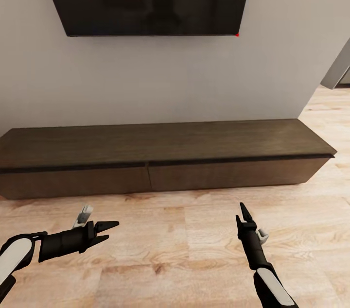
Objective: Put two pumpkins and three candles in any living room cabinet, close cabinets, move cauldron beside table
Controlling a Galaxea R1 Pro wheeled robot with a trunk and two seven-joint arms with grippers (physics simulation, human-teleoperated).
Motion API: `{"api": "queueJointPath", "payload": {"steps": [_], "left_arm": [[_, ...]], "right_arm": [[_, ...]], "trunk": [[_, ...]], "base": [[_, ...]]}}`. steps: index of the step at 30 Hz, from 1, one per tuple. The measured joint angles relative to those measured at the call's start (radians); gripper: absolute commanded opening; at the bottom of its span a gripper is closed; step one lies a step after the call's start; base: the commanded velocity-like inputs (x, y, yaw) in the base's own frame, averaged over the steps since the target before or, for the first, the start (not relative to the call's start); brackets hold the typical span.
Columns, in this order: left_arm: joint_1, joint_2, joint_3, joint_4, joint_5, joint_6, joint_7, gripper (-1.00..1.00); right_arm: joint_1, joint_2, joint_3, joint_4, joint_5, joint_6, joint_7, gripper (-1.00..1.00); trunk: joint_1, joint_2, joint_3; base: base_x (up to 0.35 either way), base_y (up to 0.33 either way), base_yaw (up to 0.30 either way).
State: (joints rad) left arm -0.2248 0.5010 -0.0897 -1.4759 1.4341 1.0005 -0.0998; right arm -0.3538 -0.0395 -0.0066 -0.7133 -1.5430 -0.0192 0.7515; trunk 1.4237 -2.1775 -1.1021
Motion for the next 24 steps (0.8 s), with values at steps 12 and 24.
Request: {"api": "queueJointPath", "payload": {"steps": [12,24], "left_arm": [[0.0,0.0,0.0,0.001,-0.001,0.0,0.0,1.0],[0.0,0.0,0.0,0.001,-0.001,0.0,0.0,1.0]], "right_arm": [[0.0,0.0,0.001,0.001,0.0,-0.009,0.0,1.0],[0.0,0.0,0.001,0.001,0.0,-0.012,-0.001,1.0]], "trunk": [[0.046,-0.084,-0.038],[0.092,-0.168,-0.075]], "base": [[0.0,0.0,0.0],[0.0,0.0,0.0]]}}
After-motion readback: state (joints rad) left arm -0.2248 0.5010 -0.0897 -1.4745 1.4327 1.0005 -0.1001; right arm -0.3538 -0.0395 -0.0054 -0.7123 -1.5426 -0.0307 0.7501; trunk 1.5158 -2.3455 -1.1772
